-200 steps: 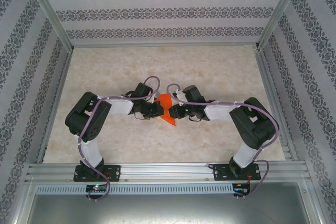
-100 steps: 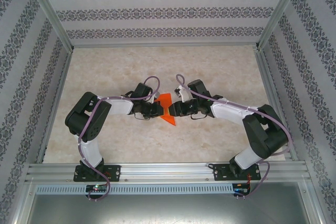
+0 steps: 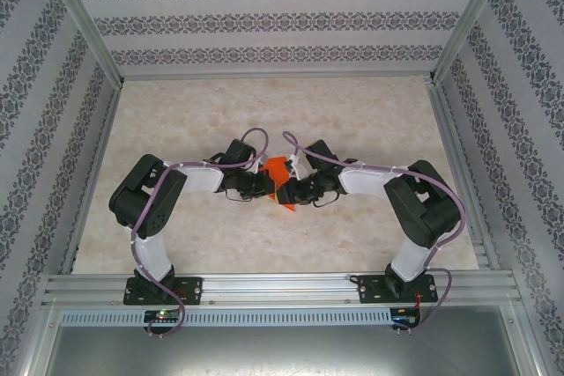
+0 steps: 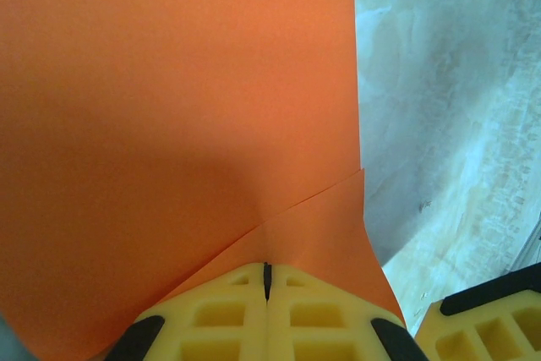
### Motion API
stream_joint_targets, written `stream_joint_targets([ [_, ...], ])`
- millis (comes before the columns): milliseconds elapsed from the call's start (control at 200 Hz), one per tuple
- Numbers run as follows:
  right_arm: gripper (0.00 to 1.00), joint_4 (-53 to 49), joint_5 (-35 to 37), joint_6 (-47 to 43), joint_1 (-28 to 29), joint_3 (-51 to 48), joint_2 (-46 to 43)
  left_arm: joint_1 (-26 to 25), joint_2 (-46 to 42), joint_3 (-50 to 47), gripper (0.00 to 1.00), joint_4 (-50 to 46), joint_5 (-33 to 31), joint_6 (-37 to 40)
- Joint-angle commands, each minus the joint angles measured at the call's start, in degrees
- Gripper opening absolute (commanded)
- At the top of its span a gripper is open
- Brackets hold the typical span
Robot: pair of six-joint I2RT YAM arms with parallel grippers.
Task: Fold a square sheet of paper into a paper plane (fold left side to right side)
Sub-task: Third fold the triangle at the center of the table.
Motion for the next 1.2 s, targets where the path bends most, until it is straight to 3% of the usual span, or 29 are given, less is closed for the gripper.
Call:
stream_joint_targets([
  [0,0.31,-3.6,1.1,-2.3,0.7,1.8,1.7,-0.8,1.6,-1.8,0.02,-4.9,-4.7,1.3],
  [1194,0.32,-13.6,6.4,-6.9,1.5,1.0,3.4,-0.8,2.0,-1.4,0.01,-5.9,-4.9,1.8],
])
